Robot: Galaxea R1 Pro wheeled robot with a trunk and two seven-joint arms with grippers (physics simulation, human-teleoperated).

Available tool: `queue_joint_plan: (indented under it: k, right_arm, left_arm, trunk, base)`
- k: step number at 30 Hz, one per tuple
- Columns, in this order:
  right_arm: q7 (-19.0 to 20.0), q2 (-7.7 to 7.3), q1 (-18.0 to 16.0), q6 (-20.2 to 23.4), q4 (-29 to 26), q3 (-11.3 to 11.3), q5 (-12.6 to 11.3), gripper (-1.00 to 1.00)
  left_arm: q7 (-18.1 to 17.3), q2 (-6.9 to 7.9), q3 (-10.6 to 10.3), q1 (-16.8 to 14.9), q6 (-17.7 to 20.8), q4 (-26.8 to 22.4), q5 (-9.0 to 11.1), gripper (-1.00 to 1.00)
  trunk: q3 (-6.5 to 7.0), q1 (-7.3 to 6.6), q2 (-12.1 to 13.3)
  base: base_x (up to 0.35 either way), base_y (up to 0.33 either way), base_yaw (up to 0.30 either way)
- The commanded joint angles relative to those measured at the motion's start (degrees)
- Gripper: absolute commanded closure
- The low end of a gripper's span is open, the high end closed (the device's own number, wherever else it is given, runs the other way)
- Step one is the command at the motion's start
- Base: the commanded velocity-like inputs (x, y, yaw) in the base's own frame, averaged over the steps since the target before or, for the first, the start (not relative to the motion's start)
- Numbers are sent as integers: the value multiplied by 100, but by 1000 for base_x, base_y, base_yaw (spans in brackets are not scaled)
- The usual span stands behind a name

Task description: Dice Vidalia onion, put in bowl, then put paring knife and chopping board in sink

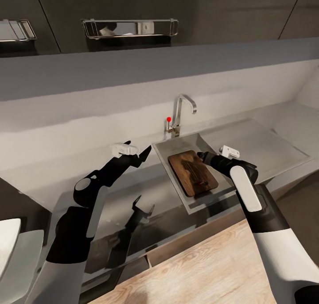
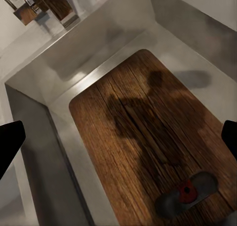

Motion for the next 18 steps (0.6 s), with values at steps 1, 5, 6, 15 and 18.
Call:
queue_joint_plan:
  k: [1,5,6,15,18]
  right_arm:
    - [-58,-6,-6,4,-6,10,-55,-100]
    - [-59,-6,-6,2,-6,2,-56,-100]
    - [-59,-6,-6,3,-6,5,-54,-100]
    - [-58,-6,-6,-1,-6,10,-55,-100]
    - [-58,-6,-6,0,-6,10,-56,-100]
  left_arm:
    - [-8,-2,6,-4,54,-5,55,-100]
    - [-8,-2,7,-6,54,-5,55,-100]
    - [-8,-3,6,-6,54,-5,55,-100]
    - [-8,-1,9,-3,54,-5,55,-100]
    - [-8,0,7,-5,54,-5,55,-100]
  trunk:
    - [-10,3,-11]
    - [-9,3,-11]
    - [-9,3,-11]
    - [19,3,-11]
    - [44,3,-11]
  base:
    - [0,0,-5]
    - [0,0,-2]
    - [0,0,0]
    - [0,0,0]
    - [0,0,0]
